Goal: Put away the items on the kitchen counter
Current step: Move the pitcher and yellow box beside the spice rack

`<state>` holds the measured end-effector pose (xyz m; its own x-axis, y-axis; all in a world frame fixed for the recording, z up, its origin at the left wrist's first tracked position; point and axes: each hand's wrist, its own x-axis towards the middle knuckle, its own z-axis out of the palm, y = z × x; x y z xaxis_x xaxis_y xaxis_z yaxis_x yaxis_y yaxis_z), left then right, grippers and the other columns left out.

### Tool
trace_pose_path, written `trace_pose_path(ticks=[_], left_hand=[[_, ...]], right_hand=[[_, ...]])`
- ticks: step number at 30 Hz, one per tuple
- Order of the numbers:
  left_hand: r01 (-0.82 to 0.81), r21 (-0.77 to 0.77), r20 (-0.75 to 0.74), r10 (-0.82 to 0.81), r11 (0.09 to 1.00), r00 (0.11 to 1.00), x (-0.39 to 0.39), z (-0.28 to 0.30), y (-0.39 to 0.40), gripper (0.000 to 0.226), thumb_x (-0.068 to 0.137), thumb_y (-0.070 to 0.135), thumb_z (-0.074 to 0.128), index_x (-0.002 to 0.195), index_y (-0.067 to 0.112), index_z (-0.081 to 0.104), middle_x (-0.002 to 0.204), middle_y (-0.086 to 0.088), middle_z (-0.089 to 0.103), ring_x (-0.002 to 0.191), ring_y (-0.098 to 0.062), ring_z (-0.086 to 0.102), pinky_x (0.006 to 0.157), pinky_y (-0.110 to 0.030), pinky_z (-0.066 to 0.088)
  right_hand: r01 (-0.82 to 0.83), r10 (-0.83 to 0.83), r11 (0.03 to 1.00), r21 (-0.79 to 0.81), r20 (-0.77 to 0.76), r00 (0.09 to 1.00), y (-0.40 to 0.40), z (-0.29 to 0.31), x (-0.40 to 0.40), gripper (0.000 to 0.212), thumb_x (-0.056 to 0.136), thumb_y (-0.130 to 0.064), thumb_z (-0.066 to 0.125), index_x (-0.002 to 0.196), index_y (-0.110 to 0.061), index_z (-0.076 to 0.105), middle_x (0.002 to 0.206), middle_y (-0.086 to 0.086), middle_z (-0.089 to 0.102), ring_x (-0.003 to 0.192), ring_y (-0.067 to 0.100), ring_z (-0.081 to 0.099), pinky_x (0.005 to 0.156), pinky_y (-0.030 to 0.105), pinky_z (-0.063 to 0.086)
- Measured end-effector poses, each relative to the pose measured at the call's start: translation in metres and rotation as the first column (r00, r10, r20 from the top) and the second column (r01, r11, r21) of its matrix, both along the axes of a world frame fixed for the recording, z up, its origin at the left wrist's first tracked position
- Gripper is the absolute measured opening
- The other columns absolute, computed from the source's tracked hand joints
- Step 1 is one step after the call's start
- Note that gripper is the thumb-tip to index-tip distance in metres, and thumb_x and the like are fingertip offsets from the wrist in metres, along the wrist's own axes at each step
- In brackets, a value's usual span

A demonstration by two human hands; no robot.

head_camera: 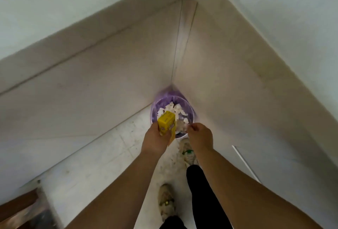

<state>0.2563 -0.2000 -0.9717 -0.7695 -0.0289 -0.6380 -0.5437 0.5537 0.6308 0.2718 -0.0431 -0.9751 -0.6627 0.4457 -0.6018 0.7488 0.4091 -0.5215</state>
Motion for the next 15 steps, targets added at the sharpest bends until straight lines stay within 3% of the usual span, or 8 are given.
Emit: trace_pose_path(ticks=[3,5,7,9,13,15], left_hand=[[0.025,0.037,0.018,-0.025,0.999,1.0,-0.013,-0.042,0.009,0.039,0.087,0.032,0.064,0.122,0.018,0.059,0.105,-0.002,0.069,0.1,-0.025,0.068,0.082,-0.034,0.053],[0.056,0.05,0.021,-0.057,0.997,0.998,-0.018,-0.058,0.015,0.037,0.092,0.026,0.066,0.125,0.013,0.056,0.106,0.001,0.065,0.1,-0.023,0.065,0.075,-0.026,0.048],[0.088,0.038,0.025,-0.089,0.995,0.996,-0.02,-0.075,0.016,0.048,0.093,0.021,0.065,0.137,0.012,0.048,0.116,0.003,0.058,0.107,-0.021,0.06,0.081,-0.023,0.044],[0.095,0.025,0.002,-0.095,0.995,0.995,-0.018,-0.086,0.011,0.062,0.09,0.015,0.067,0.145,0.016,0.039,0.127,0.005,0.055,0.111,-0.017,0.057,0.088,-0.027,0.046],[0.008,0.024,-0.092,-0.006,1.0,0.996,-0.005,-0.095,-0.009,0.035,0.087,0.016,0.07,0.12,0.024,0.058,0.105,0.01,0.066,0.092,0.001,0.061,0.075,-0.016,0.047],[0.061,-0.038,-0.066,-0.063,0.997,0.996,0.005,-0.095,-0.02,0.032,0.09,0.017,0.066,0.12,0.024,0.059,0.107,0.014,0.063,0.095,-0.005,0.062,0.075,-0.016,0.046]], right_hand=[[-0.081,0.081,0.997,0.007,0.008,0.997,-0.002,-0.031,-0.007,0.026,0.101,-0.026,0.051,0.098,-0.015,0.075,0.081,0.0,0.062,0.076,0.018,0.057,0.055,0.015,0.032],[-0.113,0.113,0.994,-0.004,0.027,0.993,-0.003,-0.05,-0.01,0.028,0.1,-0.029,0.051,0.098,-0.016,0.076,0.083,0.002,0.065,0.079,0.021,0.06,0.055,0.011,0.031],[-0.14,0.141,0.99,-0.027,0.037,0.989,-0.004,-0.064,-0.014,0.029,0.101,-0.032,0.05,0.108,-0.018,0.074,0.098,0.005,0.072,0.091,0.023,0.065,0.066,0.014,0.039],[-0.086,0.091,0.992,-0.09,0.053,0.994,-0.004,-0.075,-0.017,0.032,0.1,-0.034,0.054,0.125,-0.019,0.067,0.118,0.005,0.071,0.107,0.025,0.065,0.083,0.025,0.046],[-0.034,0.052,0.988,-0.148,0.114,0.992,-0.001,-0.095,-0.015,0.046,0.097,-0.037,0.059,0.139,-0.019,0.055,0.12,0.004,0.065,0.108,0.025,0.061,0.082,0.028,0.042],[-0.078,0.098,0.986,-0.151,0.131,0.986,0.003,-0.097,-0.015,0.046,0.097,-0.034,0.057,0.14,-0.016,0.055,0.119,0.006,0.065,0.103,0.022,0.06,0.08,0.027,0.043]])
